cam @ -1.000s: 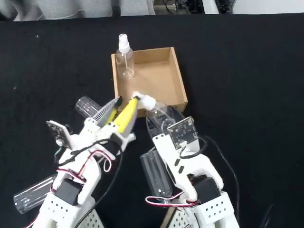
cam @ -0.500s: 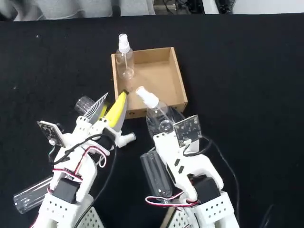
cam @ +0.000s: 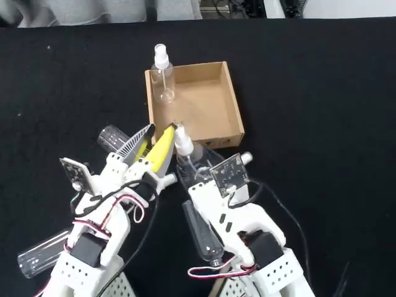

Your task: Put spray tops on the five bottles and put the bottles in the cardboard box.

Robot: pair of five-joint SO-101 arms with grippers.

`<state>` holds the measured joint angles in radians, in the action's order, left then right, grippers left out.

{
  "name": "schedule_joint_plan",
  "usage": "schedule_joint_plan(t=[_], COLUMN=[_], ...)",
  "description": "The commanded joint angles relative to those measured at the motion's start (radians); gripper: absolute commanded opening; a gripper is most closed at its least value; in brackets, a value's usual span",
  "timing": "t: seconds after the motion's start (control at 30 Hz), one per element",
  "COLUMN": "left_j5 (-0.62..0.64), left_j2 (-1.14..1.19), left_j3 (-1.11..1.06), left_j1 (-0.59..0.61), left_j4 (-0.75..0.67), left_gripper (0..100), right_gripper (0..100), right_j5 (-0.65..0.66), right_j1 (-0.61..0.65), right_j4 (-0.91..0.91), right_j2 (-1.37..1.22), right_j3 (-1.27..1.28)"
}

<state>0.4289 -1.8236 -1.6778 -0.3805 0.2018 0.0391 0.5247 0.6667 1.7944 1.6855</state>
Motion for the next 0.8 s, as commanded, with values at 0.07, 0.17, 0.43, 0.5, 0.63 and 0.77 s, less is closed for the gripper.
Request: schedule_joint_plan(t=[0.07, 0.17, 0.43, 0.5, 0.63, 0.77], left_j5=[-0.071, -0.072, -0.075, -0.075, -0.101, -0.117], left_j2=[0.005, 0.003, 0.003, 0.003, 0.006, 0.003], left_j3=[-0.022, -0.022, -0.022, -0.022, -0.022, -0.022], left_j1=[-0.125, -0.122, -0.131, -0.131, -0.156, -0.193], left_j4=[0.087, 0.092, 0.098, 0.1, 0.101, 0.144], left_gripper=[15, 15, 15, 15, 15, 15], right_gripper=[9.6, 9.6, 9.6, 9.6, 9.6, 9.6], right_j5=[0.002, 0.002, 0.002, 0.002, 0.002, 0.002], right_j1=[0.018, 0.018, 0.017, 0.014, -0.032, -0.037], right_j4=[0.002, 0.002, 0.002, 0.002, -0.005, -0.005], right_j2=[0.133, 0.133, 0.133, 0.133, 0.122, 0.117], right_j3=[-0.03, -0.03, -0.025, -0.025, -0.027, -0.027])
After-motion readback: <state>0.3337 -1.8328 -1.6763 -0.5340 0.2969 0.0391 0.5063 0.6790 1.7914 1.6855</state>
